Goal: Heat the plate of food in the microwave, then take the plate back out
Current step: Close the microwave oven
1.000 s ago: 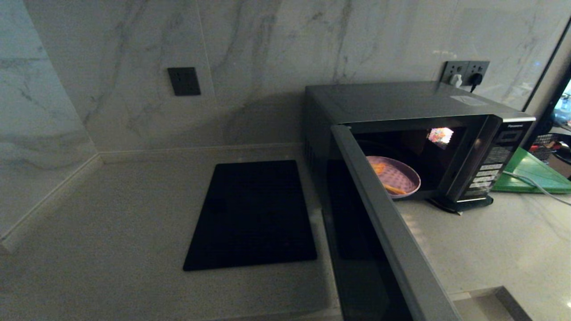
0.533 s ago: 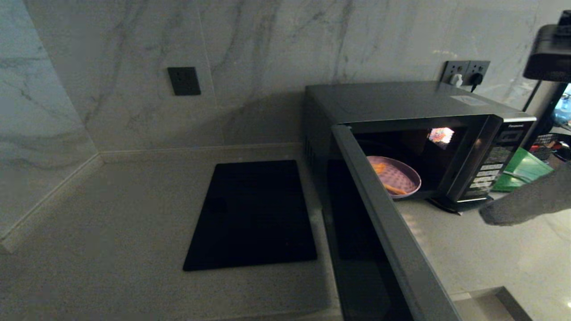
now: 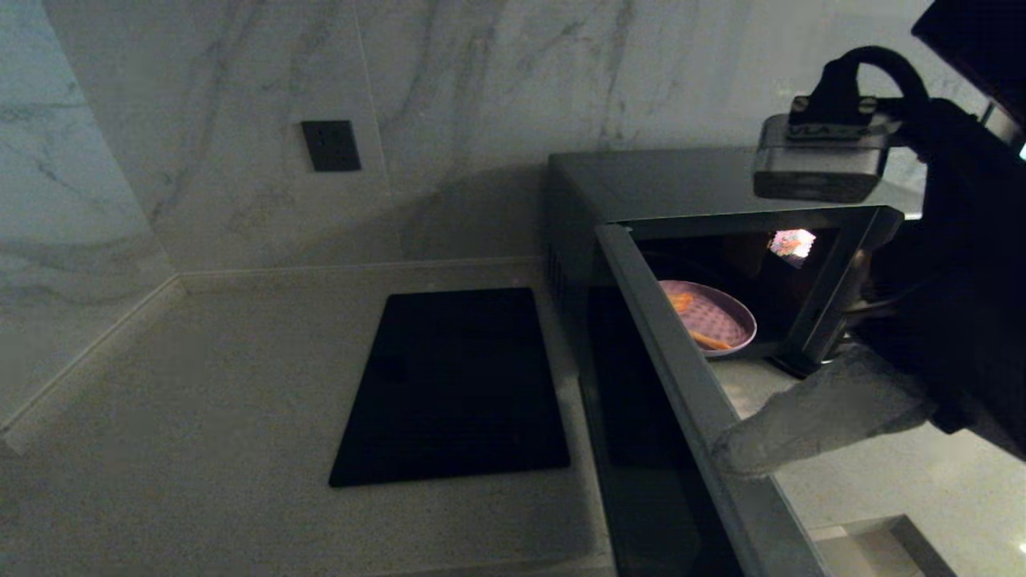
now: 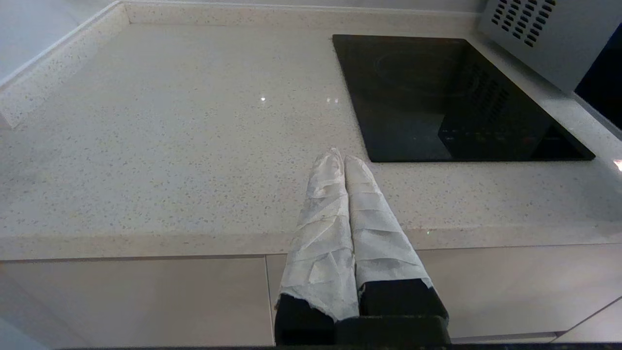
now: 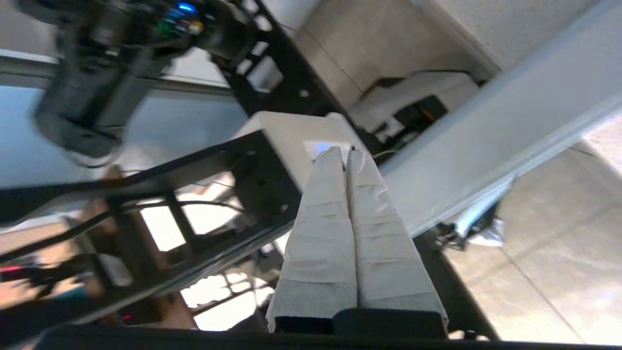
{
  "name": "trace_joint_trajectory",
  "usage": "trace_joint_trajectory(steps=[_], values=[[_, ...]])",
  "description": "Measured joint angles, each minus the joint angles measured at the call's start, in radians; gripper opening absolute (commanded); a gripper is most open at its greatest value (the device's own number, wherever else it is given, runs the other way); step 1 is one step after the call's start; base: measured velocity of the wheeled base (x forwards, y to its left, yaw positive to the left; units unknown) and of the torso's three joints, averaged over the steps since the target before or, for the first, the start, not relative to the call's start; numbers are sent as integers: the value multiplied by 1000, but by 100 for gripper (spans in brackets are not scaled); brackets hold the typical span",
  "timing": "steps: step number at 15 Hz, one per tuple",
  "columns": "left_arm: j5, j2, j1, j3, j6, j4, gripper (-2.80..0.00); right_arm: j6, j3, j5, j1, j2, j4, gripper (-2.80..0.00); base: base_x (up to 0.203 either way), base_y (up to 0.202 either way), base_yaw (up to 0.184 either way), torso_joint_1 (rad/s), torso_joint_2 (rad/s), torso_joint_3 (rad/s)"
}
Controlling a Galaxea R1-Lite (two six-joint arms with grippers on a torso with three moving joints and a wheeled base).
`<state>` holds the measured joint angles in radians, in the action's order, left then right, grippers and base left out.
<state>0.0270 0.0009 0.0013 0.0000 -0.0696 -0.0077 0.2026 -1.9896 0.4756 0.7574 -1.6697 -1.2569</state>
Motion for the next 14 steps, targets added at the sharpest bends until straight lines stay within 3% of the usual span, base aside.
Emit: trace_joint_trajectory(steps=[8,10,14], values=[[0,0,0,0,0,0,-280,4,2,-201,97,-56,26,-280,0,0,0,0,0,0],[0,0,-1,0,0,0,-280,27,2,-240,99,-62,26,-280,0,0,0,0,0,0],[0,0,0,0,0,-1,-280,111,3,-394,99,-65,25,-280,0,0,0,0,0,0]])
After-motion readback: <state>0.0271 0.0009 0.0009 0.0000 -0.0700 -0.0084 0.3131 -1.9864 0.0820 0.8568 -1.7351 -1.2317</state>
